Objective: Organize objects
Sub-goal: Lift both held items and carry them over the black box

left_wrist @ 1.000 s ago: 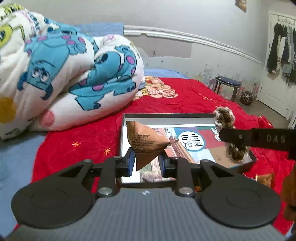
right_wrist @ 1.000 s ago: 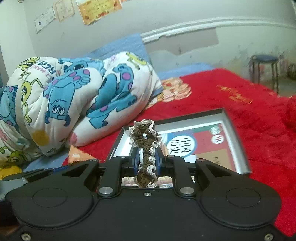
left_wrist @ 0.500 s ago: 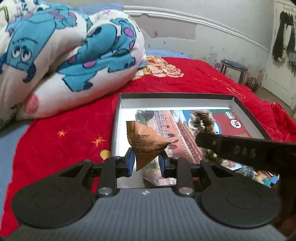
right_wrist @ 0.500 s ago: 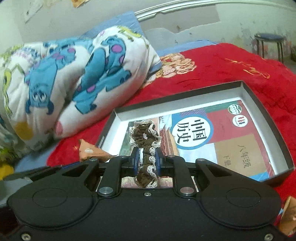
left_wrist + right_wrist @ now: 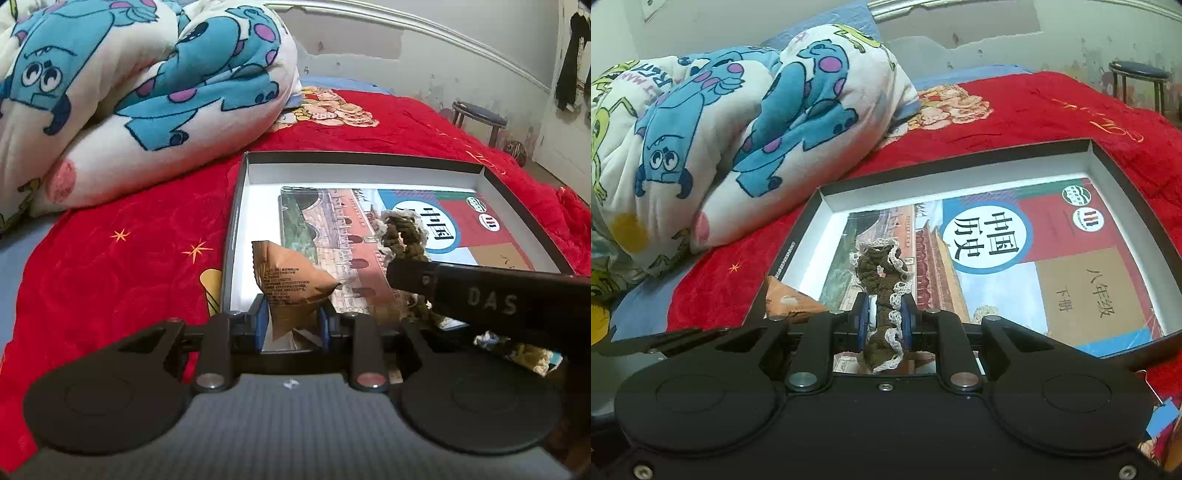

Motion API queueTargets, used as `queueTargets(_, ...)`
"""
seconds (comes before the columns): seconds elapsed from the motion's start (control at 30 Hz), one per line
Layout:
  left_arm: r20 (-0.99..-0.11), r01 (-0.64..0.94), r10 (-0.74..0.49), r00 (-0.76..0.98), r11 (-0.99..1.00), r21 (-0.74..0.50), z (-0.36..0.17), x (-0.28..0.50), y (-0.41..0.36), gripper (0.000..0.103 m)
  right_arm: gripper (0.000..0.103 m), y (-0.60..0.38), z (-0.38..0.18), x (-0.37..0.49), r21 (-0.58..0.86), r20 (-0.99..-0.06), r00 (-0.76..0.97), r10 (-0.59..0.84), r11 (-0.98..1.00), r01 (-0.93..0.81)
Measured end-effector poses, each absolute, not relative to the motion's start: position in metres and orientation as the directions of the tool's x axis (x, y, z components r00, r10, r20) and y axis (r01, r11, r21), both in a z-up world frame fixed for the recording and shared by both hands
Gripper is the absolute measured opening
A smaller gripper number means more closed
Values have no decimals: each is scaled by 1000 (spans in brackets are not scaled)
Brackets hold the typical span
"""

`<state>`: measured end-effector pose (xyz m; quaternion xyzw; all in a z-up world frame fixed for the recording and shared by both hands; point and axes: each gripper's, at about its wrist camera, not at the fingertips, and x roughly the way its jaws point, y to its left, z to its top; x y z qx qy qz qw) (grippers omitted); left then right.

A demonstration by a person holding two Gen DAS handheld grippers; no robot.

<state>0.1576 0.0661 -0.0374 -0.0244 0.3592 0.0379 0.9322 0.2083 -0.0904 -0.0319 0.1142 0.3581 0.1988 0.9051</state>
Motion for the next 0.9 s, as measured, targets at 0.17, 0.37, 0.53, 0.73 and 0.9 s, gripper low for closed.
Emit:
queueTargets(0.17, -668, -97, 61, 742, 995, -17, -38, 157, 68, 33, 18, -89, -34, 209, 338, -613, 662, 431, 901, -274)
queueTargets(0.37, -652, -87, 69, 755, 996, 5, -40, 159, 66, 32, 18, -91, -37, 210, 358, -619, 653, 437, 896, -261)
queueTargets(0.53, -650, -84, 65, 757, 996, 2, -42, 160, 65, 32, 18, -91, -38, 210, 360, -622, 649, 438, 896, -260)
queueTargets(0.73, -646, -82, 68, 761, 997, 8, -43, 161, 64, 33, 18, -91, -40, 211, 364, -625, 646, 438, 896, -255)
queueTargets(0.9, -642, -81, 73, 763, 997, 17, -44, 161, 63, 39, 18, -91, -41, 212, 368, -626, 644, 439, 895, -252)
